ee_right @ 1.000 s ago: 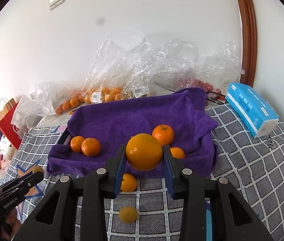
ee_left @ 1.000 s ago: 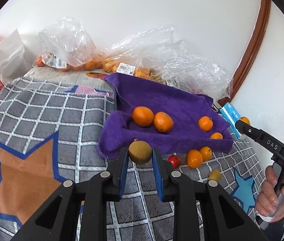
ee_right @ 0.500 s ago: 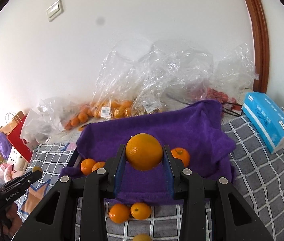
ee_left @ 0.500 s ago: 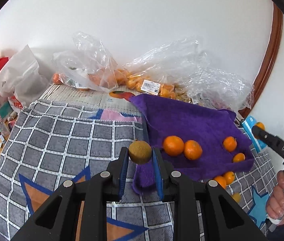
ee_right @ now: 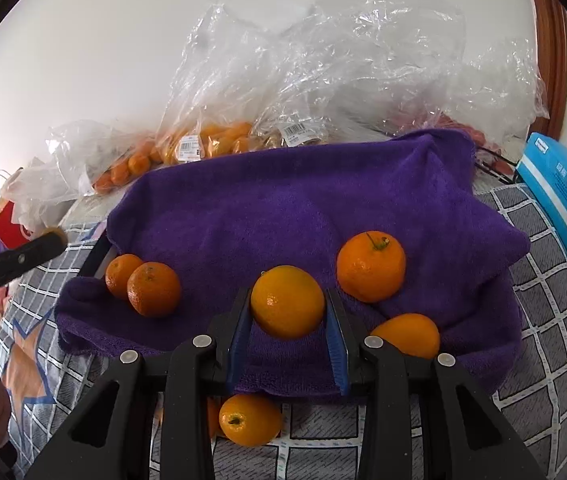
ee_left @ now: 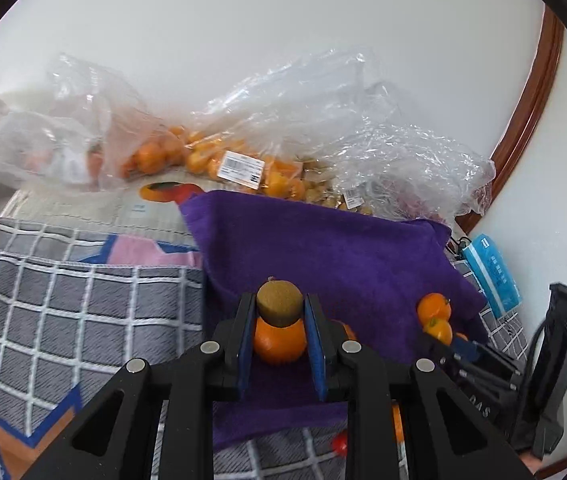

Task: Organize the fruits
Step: 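Lower both held fruits onto the purple towel and open both tools, then withdraw both tools from the towel toward the remaining fruits, then grasp the red apple with the left tool while the right tool grasps a yellow round fruit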

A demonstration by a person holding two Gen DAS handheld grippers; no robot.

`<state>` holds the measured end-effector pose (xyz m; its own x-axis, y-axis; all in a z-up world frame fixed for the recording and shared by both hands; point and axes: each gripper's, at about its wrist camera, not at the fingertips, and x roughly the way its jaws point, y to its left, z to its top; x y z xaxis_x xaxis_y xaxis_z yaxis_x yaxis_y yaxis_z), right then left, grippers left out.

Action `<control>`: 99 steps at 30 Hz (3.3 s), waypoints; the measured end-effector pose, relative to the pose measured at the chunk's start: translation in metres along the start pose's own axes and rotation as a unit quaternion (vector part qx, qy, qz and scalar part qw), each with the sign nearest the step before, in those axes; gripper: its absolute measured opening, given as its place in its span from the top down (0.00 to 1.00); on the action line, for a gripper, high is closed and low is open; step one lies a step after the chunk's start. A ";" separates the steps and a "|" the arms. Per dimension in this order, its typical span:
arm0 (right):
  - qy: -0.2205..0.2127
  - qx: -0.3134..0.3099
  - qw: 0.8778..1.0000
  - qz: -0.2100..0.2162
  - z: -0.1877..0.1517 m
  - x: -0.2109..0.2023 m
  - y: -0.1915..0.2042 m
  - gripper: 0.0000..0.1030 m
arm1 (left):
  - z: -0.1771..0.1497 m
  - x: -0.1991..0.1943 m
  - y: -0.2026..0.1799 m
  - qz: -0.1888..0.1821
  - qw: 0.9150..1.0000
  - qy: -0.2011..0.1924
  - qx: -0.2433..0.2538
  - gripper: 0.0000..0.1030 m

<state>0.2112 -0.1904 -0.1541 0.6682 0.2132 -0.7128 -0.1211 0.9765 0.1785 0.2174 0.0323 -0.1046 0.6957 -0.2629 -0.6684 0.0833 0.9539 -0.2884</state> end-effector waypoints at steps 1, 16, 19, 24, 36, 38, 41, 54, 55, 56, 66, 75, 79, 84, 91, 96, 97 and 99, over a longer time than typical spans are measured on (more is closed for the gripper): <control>0.002 0.005 1.000 0.003 -0.001 0.001 -0.001 0.66 | 0.002 0.007 -0.001 -0.004 1.000 0.005 -0.003 0.78; 0.001 -0.005 1.000 -0.018 -0.005 0.001 0.005 0.46 | 0.015 0.070 -0.002 0.028 0.998 0.051 -0.016 0.78; -0.007 -0.013 0.999 -0.028 -0.005 -0.003 0.009 0.45 | 0.014 0.075 -0.003 0.037 0.997 0.061 -0.008 0.78; -0.014 0.002 1.000 -0.017 -0.004 -0.008 0.004 0.45 | 0.013 0.076 -0.008 0.047 0.997 0.063 0.009 0.77; -0.029 0.003 0.999 0.017 -0.007 -0.022 0.010 0.46 | 0.006 0.023 -0.014 0.080 0.996 0.020 0.030 0.63; -0.029 0.002 0.999 0.015 -0.008 -0.022 0.011 0.45 | 0.001 0.011 -0.012 0.078 0.996 0.016 0.031 0.62; -0.044 -0.011 0.999 0.004 -0.009 -0.026 0.016 0.45 | -0.010 -0.004 -0.009 0.081 0.996 0.015 0.039 0.62; -0.049 0.001 0.999 -0.016 -0.032 -0.067 -0.003 0.50 | -0.076 -0.032 0.003 0.006 0.998 0.062 0.019 0.62; -0.047 0.003 0.999 -0.021 -0.039 -0.071 -0.005 0.50 | -0.080 -0.029 0.000 -0.001 0.997 0.069 0.019 0.62; -0.047 0.005 0.999 -0.023 -0.044 -0.074 -0.007 0.50 | -0.083 -0.027 -0.003 -0.006 0.997 0.073 0.019 0.62; -0.047 0.010 0.998 -0.033 -0.086 -0.086 -0.022 0.50 | -0.088 -0.007 -0.037 -0.040 0.995 0.089 0.004 0.64; -0.034 0.014 0.999 -0.003 -0.091 -0.076 -0.026 0.50 | -0.085 0.013 -0.053 -0.021 0.995 0.100 0.012 0.64; -0.039 0.016 0.999 0.003 -0.091 -0.078 -0.026 0.50 | -0.089 0.015 -0.064 -0.004 0.995 0.094 0.043 0.74; -0.036 0.017 0.999 0.010 -0.091 -0.078 -0.027 0.50 | -0.092 0.007 -0.060 -0.008 0.995 0.092 0.047 0.76; -0.029 -0.043 0.999 -0.005 -0.093 -0.076 -0.004 0.51 | -0.088 0.001 -0.047 -0.028 0.995 0.091 0.022 0.76; -0.018 -0.049 0.999 0.006 -0.094 -0.073 0.004 0.51 | -0.090 0.007 -0.046 -0.037 0.994 0.102 0.006 0.76; -0.017 -0.050 0.999 0.006 -0.095 -0.072 0.005 0.50 | -0.090 0.008 -0.047 -0.034 0.994 0.101 0.006 0.76; -0.015 -0.055 0.998 0.004 -0.096 -0.072 0.007 0.51 | -0.090 0.010 -0.049 -0.029 0.994 0.105 0.009 0.76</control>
<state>0.0923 -0.1956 -0.1665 0.6886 0.2219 -0.6903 -0.2058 0.9727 0.1074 0.1564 -0.0298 -0.1590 0.5260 -0.3408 -0.7792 0.1329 0.9379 -0.3204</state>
